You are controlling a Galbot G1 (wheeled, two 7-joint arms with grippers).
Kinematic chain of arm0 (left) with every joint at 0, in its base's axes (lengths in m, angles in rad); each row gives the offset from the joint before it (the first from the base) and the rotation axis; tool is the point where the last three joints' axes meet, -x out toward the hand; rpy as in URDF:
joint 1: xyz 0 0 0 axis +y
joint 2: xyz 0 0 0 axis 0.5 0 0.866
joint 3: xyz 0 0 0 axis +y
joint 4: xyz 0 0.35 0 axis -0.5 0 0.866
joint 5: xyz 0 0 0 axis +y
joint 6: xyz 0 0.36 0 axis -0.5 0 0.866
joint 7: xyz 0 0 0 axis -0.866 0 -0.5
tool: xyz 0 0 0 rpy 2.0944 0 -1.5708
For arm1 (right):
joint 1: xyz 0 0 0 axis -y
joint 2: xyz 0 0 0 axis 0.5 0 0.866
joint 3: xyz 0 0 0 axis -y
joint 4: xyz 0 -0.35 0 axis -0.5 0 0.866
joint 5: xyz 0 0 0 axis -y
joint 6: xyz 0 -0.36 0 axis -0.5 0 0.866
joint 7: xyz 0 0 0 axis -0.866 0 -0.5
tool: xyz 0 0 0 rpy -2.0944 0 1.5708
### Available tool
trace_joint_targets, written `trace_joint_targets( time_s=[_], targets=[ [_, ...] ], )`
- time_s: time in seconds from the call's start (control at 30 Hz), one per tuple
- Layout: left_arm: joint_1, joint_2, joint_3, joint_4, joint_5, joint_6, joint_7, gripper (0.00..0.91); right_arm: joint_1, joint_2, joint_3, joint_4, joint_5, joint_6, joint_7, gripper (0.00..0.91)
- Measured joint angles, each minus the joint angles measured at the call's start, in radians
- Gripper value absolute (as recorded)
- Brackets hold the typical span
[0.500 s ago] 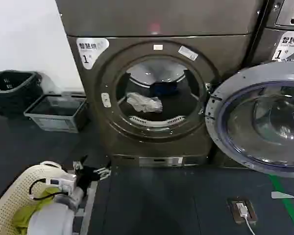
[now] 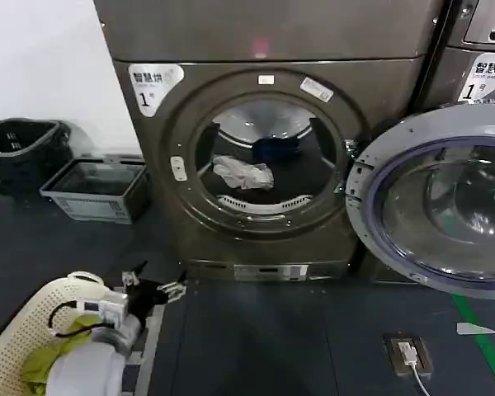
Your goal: Grasp the clothes from the dryer.
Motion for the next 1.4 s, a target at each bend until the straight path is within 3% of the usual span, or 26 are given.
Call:
trace_joint_targets(
  time_s=[1.4],
  targets=[
    [-0.005,-0.008,0.007,0.012,-0.023,0.000,-0.038,0.907,0.000,0.006,-0.001,-0.013,0.018,0.009,0.020,0.907]
  ],
)
